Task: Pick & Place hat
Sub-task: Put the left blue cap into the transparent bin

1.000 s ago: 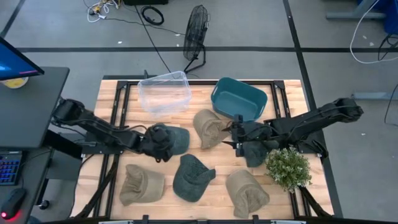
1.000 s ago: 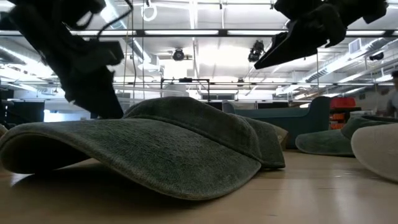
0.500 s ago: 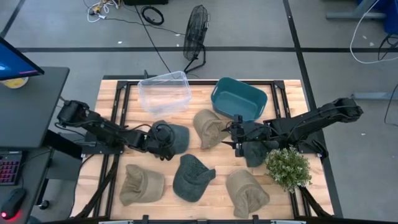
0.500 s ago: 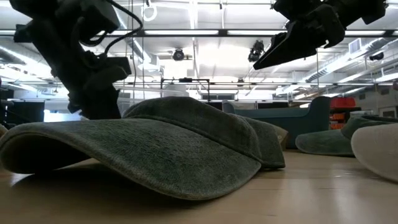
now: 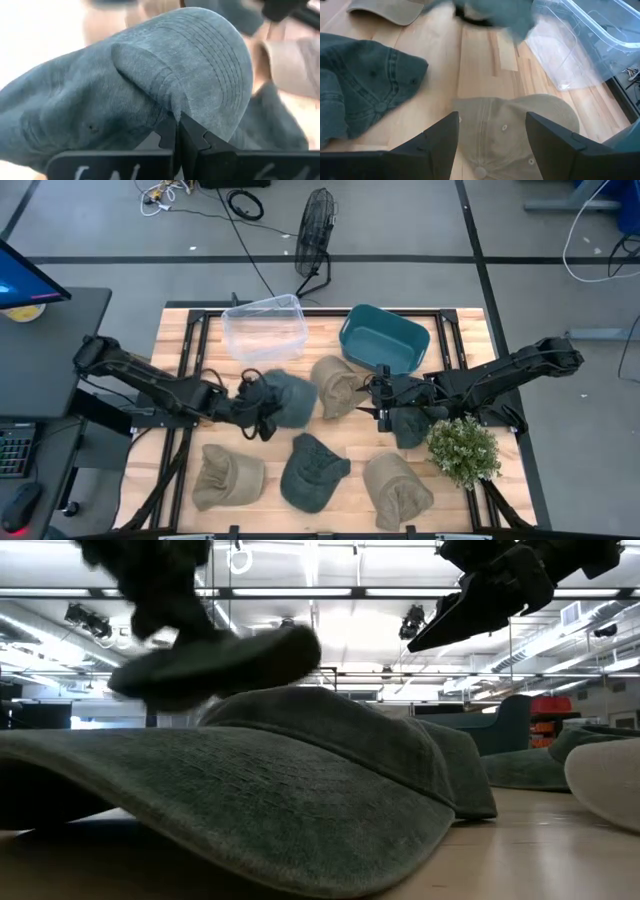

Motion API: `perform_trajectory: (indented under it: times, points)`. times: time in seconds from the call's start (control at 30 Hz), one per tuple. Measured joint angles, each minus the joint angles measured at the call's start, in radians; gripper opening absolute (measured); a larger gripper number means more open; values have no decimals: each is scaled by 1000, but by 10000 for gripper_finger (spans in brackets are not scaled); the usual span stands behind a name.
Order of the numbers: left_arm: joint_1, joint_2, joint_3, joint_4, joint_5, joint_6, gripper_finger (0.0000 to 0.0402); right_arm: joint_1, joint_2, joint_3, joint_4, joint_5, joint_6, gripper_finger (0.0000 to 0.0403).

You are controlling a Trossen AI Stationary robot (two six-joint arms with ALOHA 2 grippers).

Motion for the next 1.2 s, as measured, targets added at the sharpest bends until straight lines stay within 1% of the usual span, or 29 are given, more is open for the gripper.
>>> perform_trajectory:
  times: [0.1,0.2,0.33,0.47,0.57,0.7,0.83,0.9,1.0,1.1,1.2]
  points:
    - [13,-10,100,-119,-118,100,5,0,0,0,1,0,-3,236]
    - [46,-11,193,-158,-186,225,5,0,0,0,2,0,-3,236]
    - [127,-11,286,-156,-201,334,5,0,0,0,1,0,-4,236]
    - [241,-11,328,-159,-210,429,5,0,0,0,-1,0,-1,236]
    - [336,-11,329,-182,-212,453,5,0,0,0,-2,0,2,236]
    - [462,9,328,-239,-211,432,5,0,0,0,-2,0,1,236]
    - [576,48,299,-217,-212,423,5,0,0,0,-2,0,0,236]
    - [620,75,268,-197,-211,392,6,0,0,0,-5,0,0,236]
    - [669,118,207,-128,-216,376,8,0,0,0,-6,0,0,236]
    - [704,166,145,3,-243,412,9,0,0,0,-5,0,0,236]
    - [720,211,97,129,-245,450,8,0,0,0,-5,0,-2,236]
